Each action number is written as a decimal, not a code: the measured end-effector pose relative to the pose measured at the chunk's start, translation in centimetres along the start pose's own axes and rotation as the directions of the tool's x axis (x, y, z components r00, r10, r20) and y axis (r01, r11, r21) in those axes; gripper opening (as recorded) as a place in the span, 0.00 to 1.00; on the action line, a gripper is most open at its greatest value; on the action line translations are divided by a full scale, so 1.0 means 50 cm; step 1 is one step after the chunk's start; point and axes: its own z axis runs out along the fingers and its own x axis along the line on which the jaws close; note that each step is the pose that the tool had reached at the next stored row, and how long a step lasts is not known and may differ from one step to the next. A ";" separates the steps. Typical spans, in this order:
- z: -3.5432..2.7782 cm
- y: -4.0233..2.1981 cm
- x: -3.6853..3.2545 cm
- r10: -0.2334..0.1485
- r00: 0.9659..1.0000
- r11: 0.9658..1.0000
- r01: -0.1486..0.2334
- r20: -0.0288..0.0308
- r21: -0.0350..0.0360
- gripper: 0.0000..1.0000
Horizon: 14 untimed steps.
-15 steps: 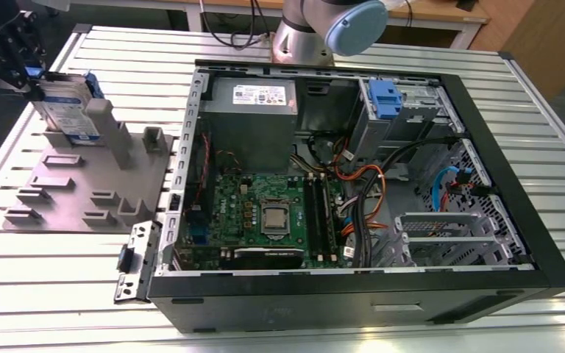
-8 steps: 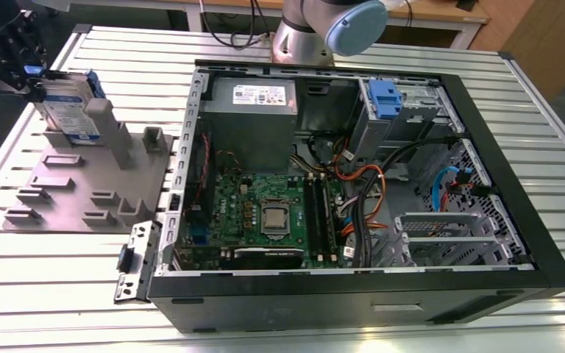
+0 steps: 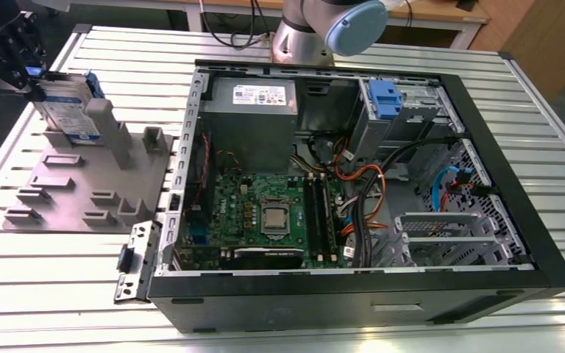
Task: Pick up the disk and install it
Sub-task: 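Pick up the disk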
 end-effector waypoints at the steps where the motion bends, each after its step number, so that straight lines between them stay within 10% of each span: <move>1: 0.000 0.000 0.000 0.000 1.000 1.000 0.000 0.000 0.000 0.36; 14: -0.007 0.000 0.000 0.000 1.000 1.000 0.000 0.000 0.000 0.36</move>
